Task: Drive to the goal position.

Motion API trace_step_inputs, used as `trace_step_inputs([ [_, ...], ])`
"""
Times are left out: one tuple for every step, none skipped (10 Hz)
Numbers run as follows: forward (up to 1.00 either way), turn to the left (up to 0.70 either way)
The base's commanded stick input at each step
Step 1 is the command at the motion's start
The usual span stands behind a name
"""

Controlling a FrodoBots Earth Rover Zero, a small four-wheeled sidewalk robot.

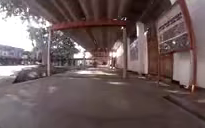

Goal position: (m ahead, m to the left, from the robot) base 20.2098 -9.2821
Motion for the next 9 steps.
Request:
trace_step_inputs([
  [0.70, 0.00],
  [0.70, 0.00],
  [0.70, 0.00],
  [0.70, 0.00],
  [0.70, 0.00],
  [0.70, 0.00],
  [0.70, 0.00],
  [0.70, 0.00],
  [0.70, 0.00],
])
